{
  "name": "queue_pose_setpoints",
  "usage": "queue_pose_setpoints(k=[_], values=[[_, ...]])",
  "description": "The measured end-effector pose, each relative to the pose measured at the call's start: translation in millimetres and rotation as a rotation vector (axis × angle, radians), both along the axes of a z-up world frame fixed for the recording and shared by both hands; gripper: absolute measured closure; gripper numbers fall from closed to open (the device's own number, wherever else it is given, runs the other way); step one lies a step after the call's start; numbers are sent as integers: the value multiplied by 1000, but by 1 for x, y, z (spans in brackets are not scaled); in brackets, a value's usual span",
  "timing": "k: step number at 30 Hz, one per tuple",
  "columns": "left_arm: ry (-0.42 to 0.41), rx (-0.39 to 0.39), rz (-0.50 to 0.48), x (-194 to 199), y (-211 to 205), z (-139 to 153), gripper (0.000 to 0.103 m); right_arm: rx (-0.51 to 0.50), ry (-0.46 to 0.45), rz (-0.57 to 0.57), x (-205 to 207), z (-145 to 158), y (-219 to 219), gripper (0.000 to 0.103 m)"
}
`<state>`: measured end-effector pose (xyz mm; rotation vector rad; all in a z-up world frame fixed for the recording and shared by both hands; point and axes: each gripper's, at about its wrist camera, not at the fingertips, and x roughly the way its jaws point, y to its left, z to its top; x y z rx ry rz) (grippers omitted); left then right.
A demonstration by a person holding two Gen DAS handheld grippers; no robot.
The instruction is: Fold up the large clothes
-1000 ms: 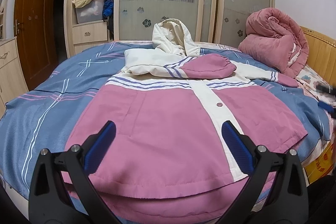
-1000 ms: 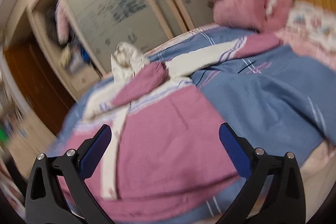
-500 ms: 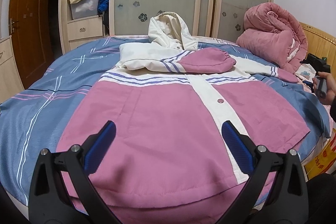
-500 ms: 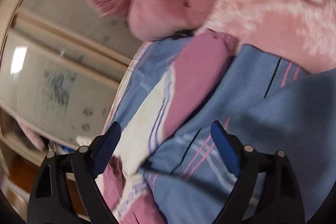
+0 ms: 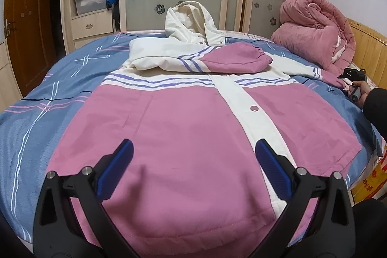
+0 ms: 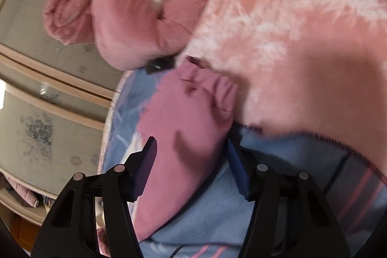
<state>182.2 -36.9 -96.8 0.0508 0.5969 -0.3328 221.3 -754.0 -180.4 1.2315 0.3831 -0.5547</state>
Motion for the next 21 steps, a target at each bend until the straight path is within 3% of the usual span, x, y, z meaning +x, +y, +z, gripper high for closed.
queue_pose_setpoints(k=[1, 3, 5, 9, 14, 19, 21], values=[[3, 3, -2, 1, -1, -1, 2, -5, 16, -3, 3, -4, -3, 52], [9, 9, -7, 2, -4, -2, 2, -36, 40, -8, 6, -4, -2, 72], [13, 12, -11, 2, -5, -4, 2, -71, 57, -31, 4, -2, 2, 83], [8, 9, -12, 1, -3, -2, 2, -168, 76, -45, 6, 26, 14, 92], [-1, -12, -3, -3, 6, 2, 2, -441, 78, -14, 24, 120, 53, 93], [-9, -39, 4, -5, 15, 8, 2, -696, 9, 87, 58, 227, 133, 93], [-17, -50, 4, -7, 17, 11, 2, -759, -14, 135, 71, 256, 164, 93]])
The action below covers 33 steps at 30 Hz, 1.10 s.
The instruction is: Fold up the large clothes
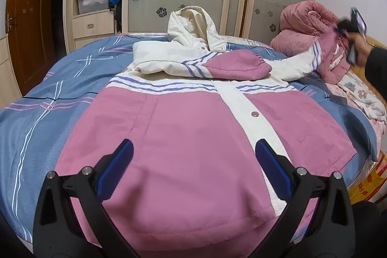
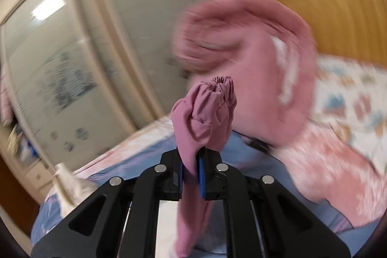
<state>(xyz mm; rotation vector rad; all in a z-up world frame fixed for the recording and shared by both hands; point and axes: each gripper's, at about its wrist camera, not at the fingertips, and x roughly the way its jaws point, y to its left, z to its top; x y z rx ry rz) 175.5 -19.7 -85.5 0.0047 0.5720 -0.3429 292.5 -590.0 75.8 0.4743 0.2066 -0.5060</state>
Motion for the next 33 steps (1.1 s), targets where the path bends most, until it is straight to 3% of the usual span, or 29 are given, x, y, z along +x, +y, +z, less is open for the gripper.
queue_pose_setpoints(k=[5, 10, 13, 16, 20, 25, 26, 27, 28, 30, 33], values=[[-14, -16, -3, -4, 4, 6, 2, -195, 4, 161, 42, 61, 107, 93], [-22, -31, 3, -6, 10, 10, 2, -386, 75, 329, 83, 60, 223, 93], [-23, -43, 9, -8, 17, 12, 2, -465, 153, 421, 108, 25, 285, 93], [-27, -53, 17, -9, 23, 15, 2, -496, 256, 491, 136, -32, 335, 93], [-19, -61, 31, -6, 30, 15, 2, -484, 405, 545, 164, -115, 379, 93], [2, -76, 51, -2, 36, 14, 2, -466, 546, 581, 179, -186, 410, 91], [3, -80, 52, -2, 36, 15, 2, -461, 568, 594, 182, -194, 414, 83], [2, -80, 51, -2, 36, 15, 2, -454, 582, 617, 181, -199, 416, 66], [0, -78, 51, -3, 36, 16, 2, -456, 584, 630, 182, -200, 420, 55], [-2, -77, 45, -3, 34, 17, 2, -465, 557, 639, 172, -192, 425, 15], [-8, -69, 47, -2, 33, 18, 2, -419, 461, 661, 143, -172, 420, 6]])
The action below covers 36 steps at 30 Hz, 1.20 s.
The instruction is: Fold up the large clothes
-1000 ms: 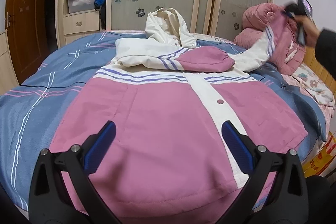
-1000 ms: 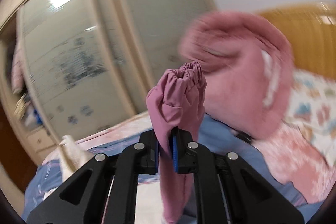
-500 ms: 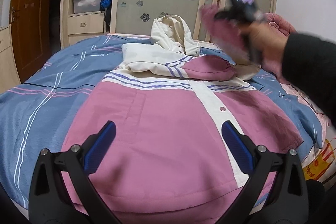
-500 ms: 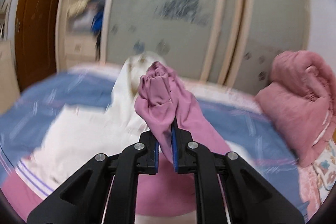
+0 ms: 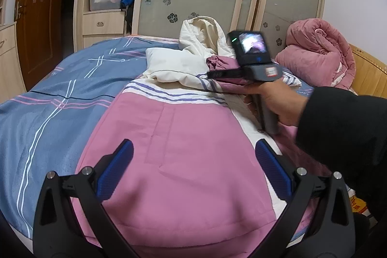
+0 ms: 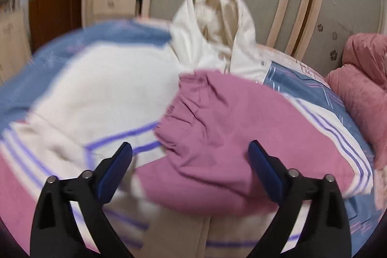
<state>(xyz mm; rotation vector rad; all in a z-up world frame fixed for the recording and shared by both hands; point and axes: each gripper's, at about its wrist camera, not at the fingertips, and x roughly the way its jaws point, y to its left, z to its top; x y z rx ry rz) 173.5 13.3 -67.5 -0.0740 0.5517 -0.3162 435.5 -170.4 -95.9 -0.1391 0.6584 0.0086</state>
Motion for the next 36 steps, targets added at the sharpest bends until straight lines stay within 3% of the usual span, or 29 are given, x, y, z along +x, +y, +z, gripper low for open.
queue_pose_setpoints(k=[4, 6, 12, 16, 21, 25, 36], values=[[-3, 13, 8, -2, -1, 0, 2, 206, -98, 27, -87, 40, -22, 5], [-5, 25, 15, -3, -2, -1, 2, 262, -143, 15, -140, 54, -36, 1], [-6, 46, 17, -12, -6, -4, 2, 246, -227, -117, -299, 56, -67, 1], [-24, 68, 4, -23, -15, -5, 2, 223, -261, -202, -358, 33, -85, 1], [-52, 77, 2, -40, -20, -4, 2, 203, -241, -223, -375, 14, -98, 1], [-71, 70, 8, -49, -18, 1, 2, 95, -262, -189, -390, 13, -93, 1], [-29, 84, 37, -48, -17, -9, 2, 95, -246, -206, -403, 11, -102, 1]])
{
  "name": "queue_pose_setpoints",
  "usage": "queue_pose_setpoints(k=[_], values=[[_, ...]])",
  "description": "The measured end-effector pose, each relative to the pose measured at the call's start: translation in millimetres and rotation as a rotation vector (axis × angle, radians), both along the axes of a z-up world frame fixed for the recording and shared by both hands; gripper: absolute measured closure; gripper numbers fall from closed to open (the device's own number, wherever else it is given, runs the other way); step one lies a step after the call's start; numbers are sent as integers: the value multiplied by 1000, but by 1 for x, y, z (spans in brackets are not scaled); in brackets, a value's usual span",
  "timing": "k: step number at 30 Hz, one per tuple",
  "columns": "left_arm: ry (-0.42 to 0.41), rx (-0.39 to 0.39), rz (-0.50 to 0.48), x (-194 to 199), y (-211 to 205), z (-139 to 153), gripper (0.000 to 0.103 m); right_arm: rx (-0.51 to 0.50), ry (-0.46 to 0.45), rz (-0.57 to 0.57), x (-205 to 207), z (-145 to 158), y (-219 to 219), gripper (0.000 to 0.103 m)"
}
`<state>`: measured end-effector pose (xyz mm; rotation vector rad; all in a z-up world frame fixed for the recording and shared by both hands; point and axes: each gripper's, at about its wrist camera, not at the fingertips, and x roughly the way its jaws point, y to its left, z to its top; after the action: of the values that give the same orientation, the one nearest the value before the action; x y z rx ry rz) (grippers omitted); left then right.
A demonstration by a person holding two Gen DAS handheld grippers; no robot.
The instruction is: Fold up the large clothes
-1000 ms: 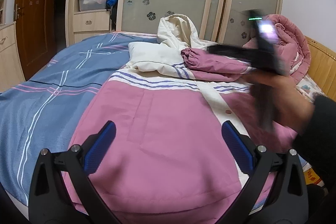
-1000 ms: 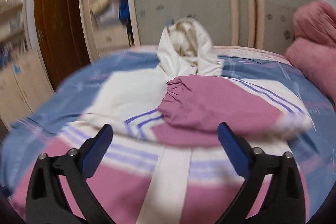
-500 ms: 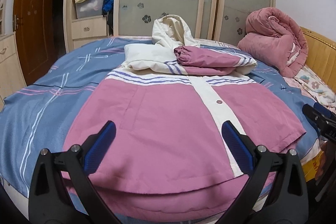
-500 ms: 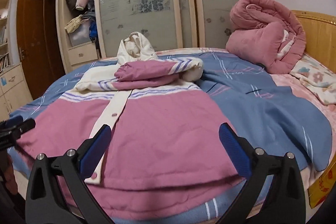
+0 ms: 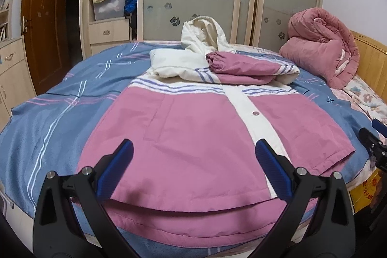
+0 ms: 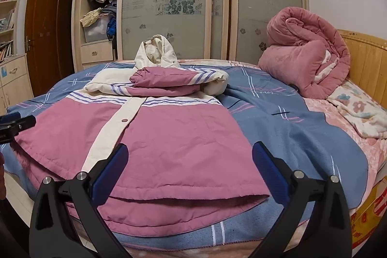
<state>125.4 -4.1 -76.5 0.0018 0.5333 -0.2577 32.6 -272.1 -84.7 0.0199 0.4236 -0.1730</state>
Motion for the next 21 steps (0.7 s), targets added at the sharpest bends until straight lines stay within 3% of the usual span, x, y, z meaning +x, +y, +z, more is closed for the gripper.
queue_pose_setpoints(k=[21], values=[[-13, 33, -7, -4, -1, 0, 2, 2, 3, 22, 5, 2, 6, 1]])
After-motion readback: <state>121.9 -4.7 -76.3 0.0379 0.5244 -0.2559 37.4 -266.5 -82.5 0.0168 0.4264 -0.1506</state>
